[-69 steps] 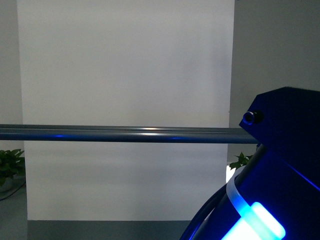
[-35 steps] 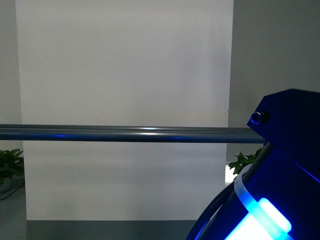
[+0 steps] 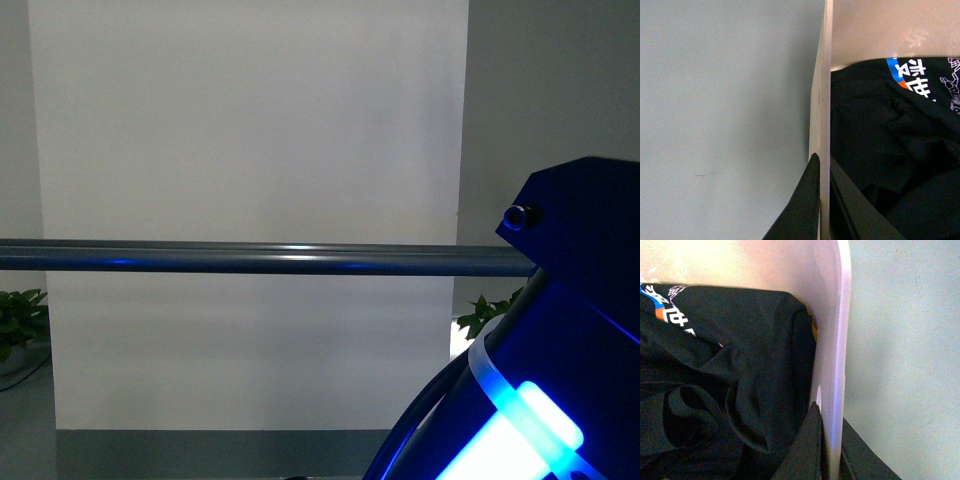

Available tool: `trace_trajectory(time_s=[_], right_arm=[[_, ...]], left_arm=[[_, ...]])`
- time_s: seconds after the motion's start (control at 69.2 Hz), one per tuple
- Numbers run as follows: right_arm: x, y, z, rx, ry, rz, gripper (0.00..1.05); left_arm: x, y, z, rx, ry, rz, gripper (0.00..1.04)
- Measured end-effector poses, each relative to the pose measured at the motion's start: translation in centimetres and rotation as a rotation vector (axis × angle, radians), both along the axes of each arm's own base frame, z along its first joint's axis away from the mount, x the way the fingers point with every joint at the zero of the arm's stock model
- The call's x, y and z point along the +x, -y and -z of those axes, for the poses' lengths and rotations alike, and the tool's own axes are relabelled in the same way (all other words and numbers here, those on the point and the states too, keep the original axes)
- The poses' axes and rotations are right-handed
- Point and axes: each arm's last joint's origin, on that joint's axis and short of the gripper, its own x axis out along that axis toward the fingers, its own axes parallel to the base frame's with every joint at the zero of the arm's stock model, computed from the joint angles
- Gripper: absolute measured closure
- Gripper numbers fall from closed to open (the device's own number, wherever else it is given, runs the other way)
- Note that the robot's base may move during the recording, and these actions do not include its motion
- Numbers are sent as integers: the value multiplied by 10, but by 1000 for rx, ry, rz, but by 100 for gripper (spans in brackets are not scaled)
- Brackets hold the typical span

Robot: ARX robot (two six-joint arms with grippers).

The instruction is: Move hamper under clothes hanger

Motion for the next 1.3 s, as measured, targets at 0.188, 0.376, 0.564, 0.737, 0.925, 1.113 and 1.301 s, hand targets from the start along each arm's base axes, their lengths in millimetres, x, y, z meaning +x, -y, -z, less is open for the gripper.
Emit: trace_trajectory(time_s=[0.188,0.376,0.564,0.737,0.925,1.113,1.301], right_arm=[[0,0,0,0,0,-1,102],[0,0,0,0,0,-1,102],[0,0,0,0,0,-1,102],[0,0,0,0,0,-1,102],[0,0,0,-6,2,-11,88],[0,-1,-2,-9,8,-22,59],[0,-1,-2,-10,8,-24,29]], left_arm=[[0,0,0,0,0,0,101],[0,0,0,0,0,0,101],[0,0,0,0,0,0,101],[0,0,0,0,0,0,101],[0,0,0,-1,1,2,90],[1,0,-1,0,6,3,62],[1,0,-1,1,6,3,32]])
